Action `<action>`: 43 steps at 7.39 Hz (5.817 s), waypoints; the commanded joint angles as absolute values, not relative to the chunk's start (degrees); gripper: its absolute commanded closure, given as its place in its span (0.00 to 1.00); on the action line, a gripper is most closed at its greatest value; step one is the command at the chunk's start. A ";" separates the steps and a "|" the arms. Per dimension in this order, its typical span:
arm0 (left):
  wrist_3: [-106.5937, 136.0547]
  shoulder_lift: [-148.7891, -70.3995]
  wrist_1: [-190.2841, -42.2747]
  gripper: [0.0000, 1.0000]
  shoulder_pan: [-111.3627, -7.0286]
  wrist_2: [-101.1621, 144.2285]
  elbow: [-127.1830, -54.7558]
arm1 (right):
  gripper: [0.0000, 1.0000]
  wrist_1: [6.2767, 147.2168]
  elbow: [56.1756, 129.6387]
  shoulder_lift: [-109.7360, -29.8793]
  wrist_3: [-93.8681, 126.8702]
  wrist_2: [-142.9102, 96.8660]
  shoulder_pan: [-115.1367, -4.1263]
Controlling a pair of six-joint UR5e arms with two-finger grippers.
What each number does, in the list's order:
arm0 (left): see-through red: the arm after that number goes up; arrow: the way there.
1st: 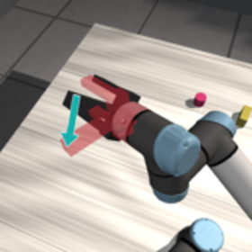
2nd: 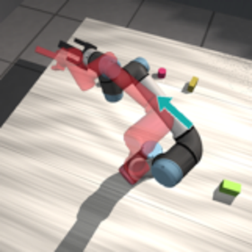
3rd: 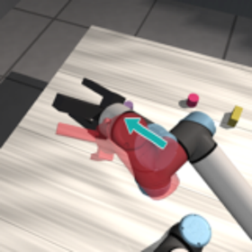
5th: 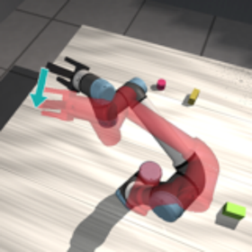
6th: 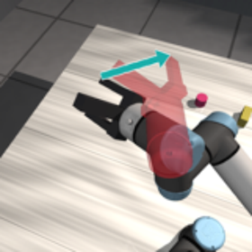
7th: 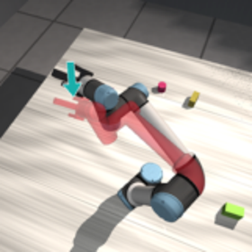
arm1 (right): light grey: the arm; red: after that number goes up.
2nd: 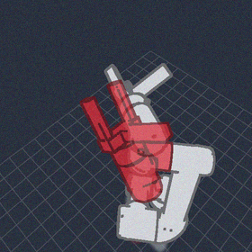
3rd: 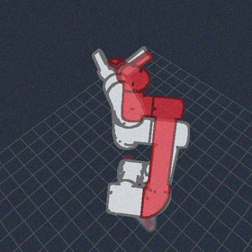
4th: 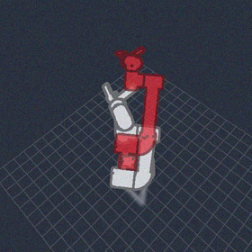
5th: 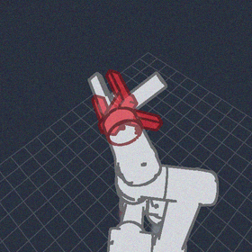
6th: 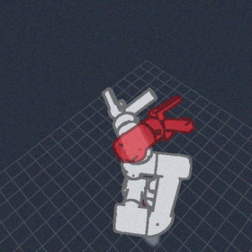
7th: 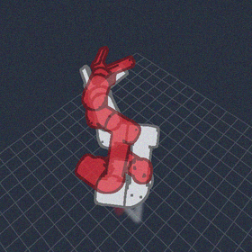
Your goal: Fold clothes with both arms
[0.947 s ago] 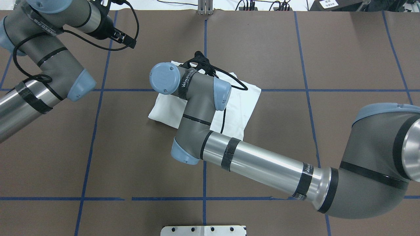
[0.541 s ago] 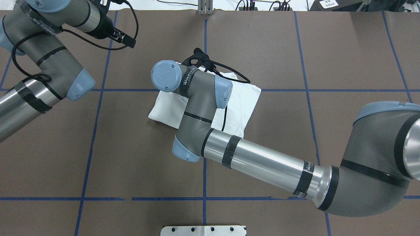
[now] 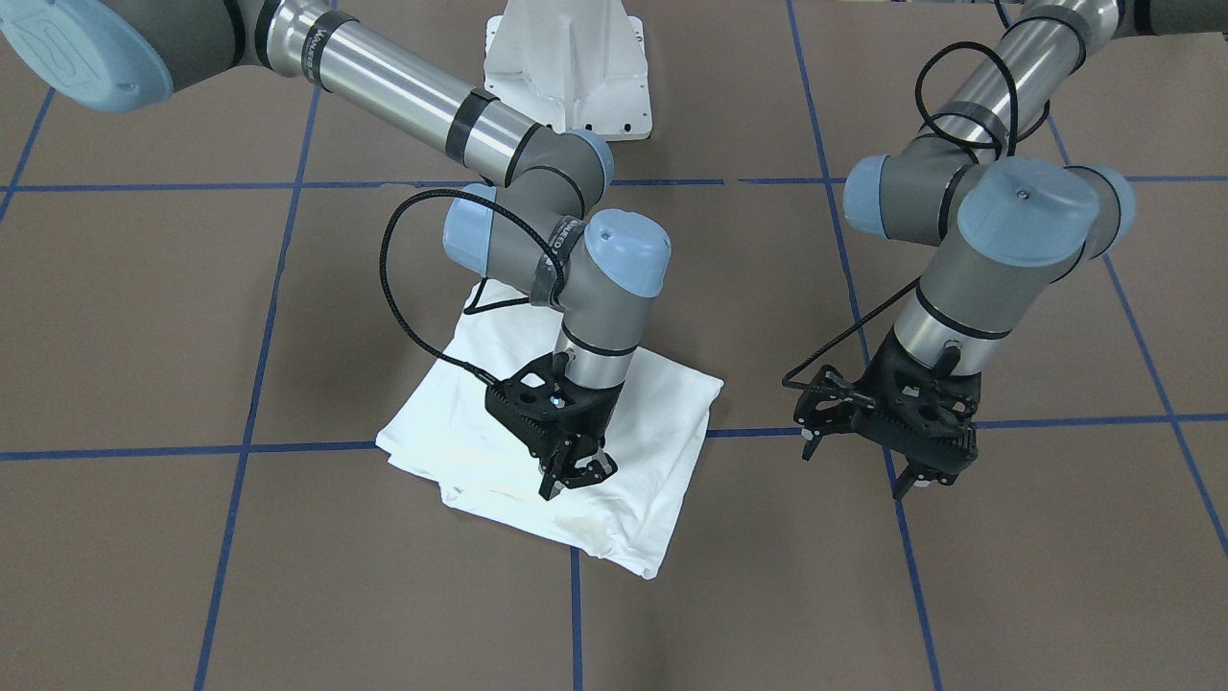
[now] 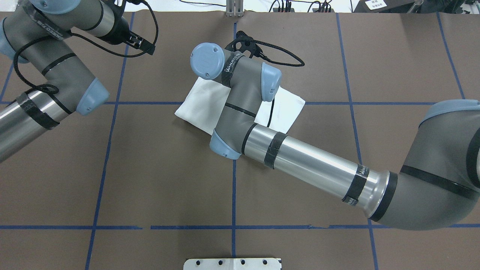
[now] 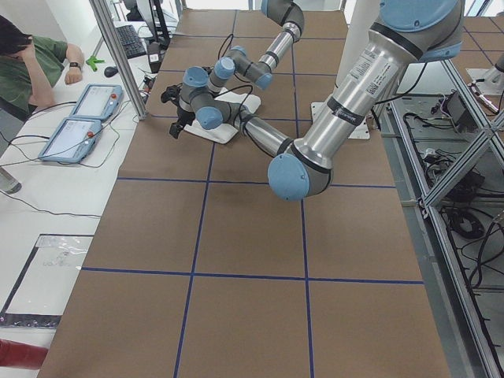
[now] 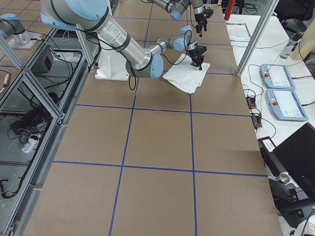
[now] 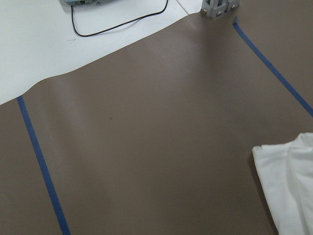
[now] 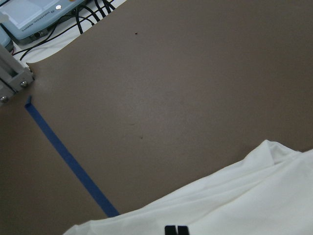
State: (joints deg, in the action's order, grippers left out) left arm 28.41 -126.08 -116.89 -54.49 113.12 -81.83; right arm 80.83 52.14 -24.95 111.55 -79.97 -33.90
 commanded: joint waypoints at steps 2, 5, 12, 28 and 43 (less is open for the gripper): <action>28.48 -125.95 -116.89 0.00 -54.49 113.12 -81.83 | 0.00 80.33 52.37 -24.61 102.70 -79.89 -34.54; 28.83 -124.90 -115.93 0.00 -54.49 113.20 -85.85 | 0.00 85.30 60.00 -25.66 87.79 -95.67 -41.38; -7.59 -102.54 -98.17 0.00 -77.29 128.19 -101.16 | 0.00 108.11 104.85 -72.79 8.74 -127.23 -77.28; -7.91 -85.61 -89.20 0.00 -91.32 135.70 -95.71 | 0.00 92.46 106.17 -103.62 -5.89 -133.86 -91.58; -7.65 -82.44 -89.03 0.00 -91.41 134.91 -98.09 | 0.00 92.46 105.91 -103.62 -5.98 -133.68 -91.58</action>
